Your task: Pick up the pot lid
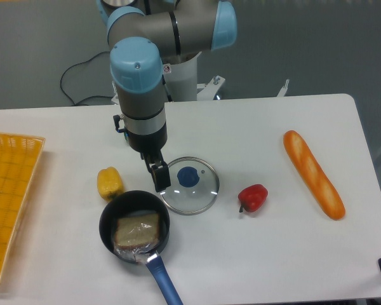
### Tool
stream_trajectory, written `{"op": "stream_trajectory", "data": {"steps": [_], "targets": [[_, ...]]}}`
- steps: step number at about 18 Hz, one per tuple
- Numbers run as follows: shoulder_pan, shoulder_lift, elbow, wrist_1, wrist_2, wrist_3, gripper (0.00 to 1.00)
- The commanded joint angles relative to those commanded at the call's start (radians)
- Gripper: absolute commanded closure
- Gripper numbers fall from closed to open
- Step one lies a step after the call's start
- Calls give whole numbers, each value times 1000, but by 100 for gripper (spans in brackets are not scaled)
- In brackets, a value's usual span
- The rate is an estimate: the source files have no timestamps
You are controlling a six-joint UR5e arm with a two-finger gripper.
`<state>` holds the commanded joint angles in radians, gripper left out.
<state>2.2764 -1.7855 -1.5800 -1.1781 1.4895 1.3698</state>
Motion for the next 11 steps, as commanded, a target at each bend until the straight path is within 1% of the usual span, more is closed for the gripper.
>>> {"op": "stream_trajectory", "data": {"steps": [2,4,6,8,9,11], "targets": [[-3,-3,-5,2,0,0,0],[-2,-8,8,3,-5,-3,0],[-2,-6,2,3,-5,2,0],[-5,-8,-14,6,-6,-11,0],[-5,-6,-32,9,-11,-29,0],[-3,-3,-57,31,-26,-51,0]]}}
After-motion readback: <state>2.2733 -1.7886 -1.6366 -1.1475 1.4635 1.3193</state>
